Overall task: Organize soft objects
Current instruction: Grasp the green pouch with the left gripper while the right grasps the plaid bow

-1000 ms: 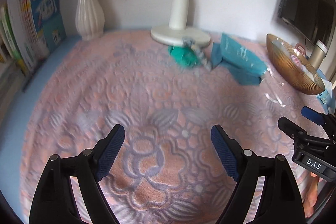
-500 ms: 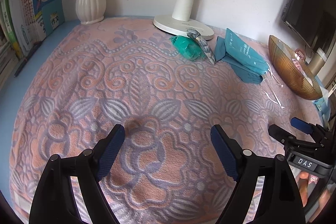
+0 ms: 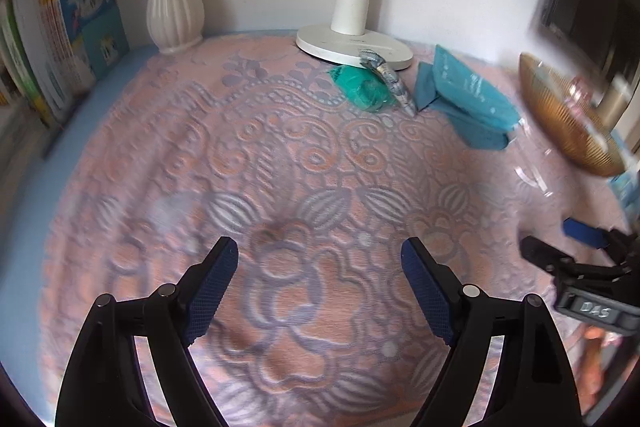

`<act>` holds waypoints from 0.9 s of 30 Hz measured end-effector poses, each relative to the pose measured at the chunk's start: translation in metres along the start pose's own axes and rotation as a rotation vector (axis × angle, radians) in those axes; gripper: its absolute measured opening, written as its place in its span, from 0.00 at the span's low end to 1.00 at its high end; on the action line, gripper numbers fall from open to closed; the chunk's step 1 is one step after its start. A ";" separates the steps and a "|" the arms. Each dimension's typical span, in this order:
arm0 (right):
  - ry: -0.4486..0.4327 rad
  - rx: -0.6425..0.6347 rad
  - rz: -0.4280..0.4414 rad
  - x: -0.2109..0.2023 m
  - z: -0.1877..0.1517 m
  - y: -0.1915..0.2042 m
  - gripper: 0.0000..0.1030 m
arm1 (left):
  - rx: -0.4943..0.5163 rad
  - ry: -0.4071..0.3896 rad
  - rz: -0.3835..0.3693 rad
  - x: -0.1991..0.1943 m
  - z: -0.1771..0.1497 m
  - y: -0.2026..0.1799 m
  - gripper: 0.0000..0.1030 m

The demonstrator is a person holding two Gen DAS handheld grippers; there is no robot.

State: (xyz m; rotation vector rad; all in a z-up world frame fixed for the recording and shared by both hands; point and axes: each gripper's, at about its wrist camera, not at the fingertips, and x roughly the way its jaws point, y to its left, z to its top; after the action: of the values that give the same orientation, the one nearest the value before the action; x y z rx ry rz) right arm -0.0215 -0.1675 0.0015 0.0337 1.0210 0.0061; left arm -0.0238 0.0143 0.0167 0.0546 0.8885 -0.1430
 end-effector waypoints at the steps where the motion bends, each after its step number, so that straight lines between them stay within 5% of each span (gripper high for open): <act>1: -0.001 -0.004 0.023 -0.005 0.006 0.003 0.80 | 0.046 -0.012 0.031 -0.006 0.005 -0.004 0.80; 4: -0.054 -0.029 0.086 -0.026 0.034 0.017 0.79 | 0.150 -0.086 0.061 -0.031 0.029 -0.009 0.80; 7: -0.079 -0.036 0.167 -0.032 0.064 0.029 0.66 | 0.168 -0.114 -0.001 -0.035 0.057 0.001 0.80; 8: -0.076 -0.026 0.200 -0.029 0.075 0.031 0.60 | 0.160 -0.118 -0.024 -0.031 0.066 0.008 0.80; 18: 0.006 0.082 0.408 0.044 0.142 0.053 0.56 | 0.158 -0.014 -0.235 0.060 0.106 0.021 0.65; 27: 0.066 0.118 0.407 0.092 0.154 0.059 0.51 | 0.241 0.007 -0.304 0.094 0.117 -0.005 0.61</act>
State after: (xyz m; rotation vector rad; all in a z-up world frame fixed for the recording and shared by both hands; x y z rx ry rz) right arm 0.1583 -0.1102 0.0048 0.3502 1.0646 0.3194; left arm 0.1237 -0.0125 0.0176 0.1449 0.8791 -0.5337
